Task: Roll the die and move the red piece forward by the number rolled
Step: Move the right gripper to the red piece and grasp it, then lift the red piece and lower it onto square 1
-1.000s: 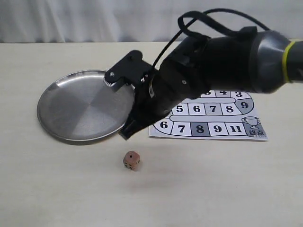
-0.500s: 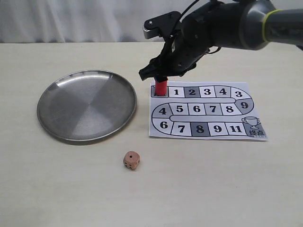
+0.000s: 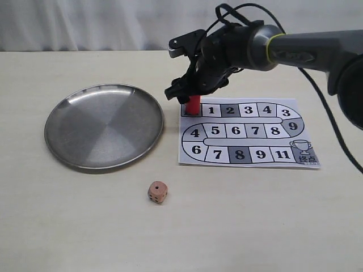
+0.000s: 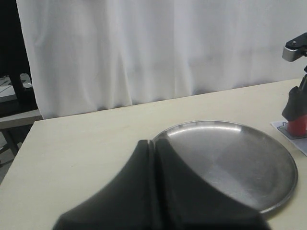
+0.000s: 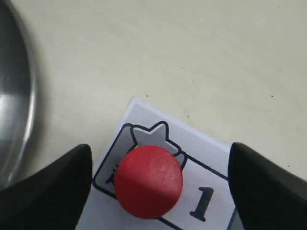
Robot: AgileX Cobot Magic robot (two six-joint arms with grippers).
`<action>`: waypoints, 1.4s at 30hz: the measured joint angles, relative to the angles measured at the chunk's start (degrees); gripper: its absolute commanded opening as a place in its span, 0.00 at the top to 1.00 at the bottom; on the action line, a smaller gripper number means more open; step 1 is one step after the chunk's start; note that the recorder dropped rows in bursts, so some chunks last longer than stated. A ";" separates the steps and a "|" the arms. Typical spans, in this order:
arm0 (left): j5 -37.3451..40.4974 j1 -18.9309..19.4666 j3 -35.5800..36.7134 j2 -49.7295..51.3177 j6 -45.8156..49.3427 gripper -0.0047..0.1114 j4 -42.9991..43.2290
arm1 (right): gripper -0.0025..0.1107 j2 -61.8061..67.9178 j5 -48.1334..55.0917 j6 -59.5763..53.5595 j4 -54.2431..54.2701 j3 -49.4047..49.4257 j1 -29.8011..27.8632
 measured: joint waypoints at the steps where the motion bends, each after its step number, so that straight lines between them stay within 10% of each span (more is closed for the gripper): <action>1: 0.00 0.00 0.00 0.00 0.00 0.96 0.00 | 0.42 0.59 -0.56 0.00 0.00 -0.04 -0.03; 10: 0.00 0.00 0.00 0.00 0.00 0.96 0.00 | 0.94 2.88 -3.40 0.17 0.62 -0.13 -0.24; 42: 0.00 0.00 0.00 0.00 0.00 0.96 0.00 | 0.94 -10.77 -0.96 0.17 1.35 2.00 -4.52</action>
